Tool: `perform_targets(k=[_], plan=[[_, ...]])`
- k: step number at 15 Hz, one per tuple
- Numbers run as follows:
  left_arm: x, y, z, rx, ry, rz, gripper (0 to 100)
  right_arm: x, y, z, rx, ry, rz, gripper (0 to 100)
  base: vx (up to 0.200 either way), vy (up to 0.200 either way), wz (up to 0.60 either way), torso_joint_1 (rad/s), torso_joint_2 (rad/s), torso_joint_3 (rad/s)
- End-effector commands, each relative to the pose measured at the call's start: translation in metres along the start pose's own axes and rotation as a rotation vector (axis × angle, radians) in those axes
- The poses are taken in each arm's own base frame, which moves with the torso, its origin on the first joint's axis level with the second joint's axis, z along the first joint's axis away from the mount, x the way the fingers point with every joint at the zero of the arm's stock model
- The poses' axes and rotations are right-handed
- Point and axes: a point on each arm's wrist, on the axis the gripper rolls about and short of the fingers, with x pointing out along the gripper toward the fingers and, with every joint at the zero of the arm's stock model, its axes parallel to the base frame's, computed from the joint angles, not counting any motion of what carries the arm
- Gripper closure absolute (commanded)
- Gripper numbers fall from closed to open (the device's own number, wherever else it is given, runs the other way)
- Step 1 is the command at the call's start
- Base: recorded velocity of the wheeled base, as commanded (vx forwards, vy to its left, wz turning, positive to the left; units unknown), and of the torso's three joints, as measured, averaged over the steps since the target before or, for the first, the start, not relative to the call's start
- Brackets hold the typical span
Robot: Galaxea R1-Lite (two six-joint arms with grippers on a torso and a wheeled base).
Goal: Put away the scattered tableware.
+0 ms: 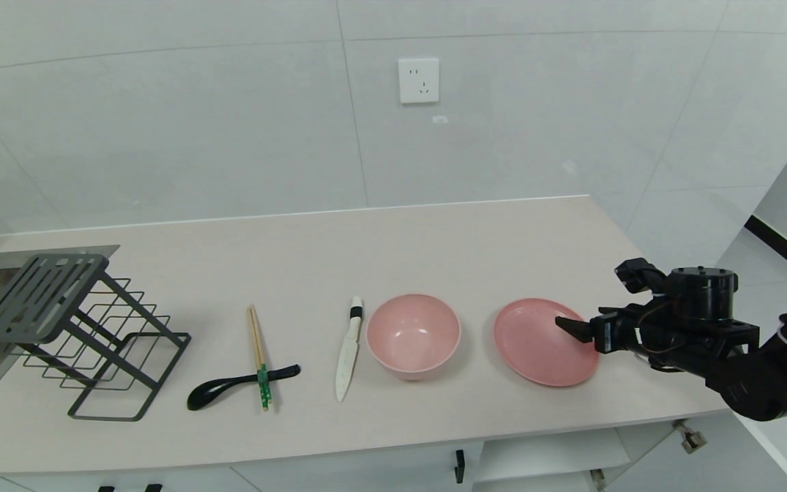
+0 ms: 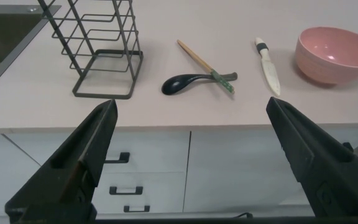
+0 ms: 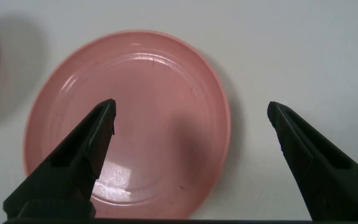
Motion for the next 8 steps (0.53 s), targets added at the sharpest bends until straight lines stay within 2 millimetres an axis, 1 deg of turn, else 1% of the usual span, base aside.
perform_targets(k=[1,4,8], plan=[[0.000,0.000,0.000,0.000,0.001,0.001,0,0.007,-0.001,-0.009,0.005,0.027,0.004,0,0.000,0.000,0.00,0.000,0.00,0.000],[0.000,0.000,0.000,0.000,0.001,0.001,0,0.008,-0.001,-0.007,0.003,0.021,0.002,0,0.000,0.000,0.00,0.000,0.00,0.000],[0.000,0.000,0.000,0.000,0.001,0.001,0,0.015,0.002,-0.018,0.003,0.042,0.021,0,0.000,0.000,0.00,0.000,0.00,0.000]])
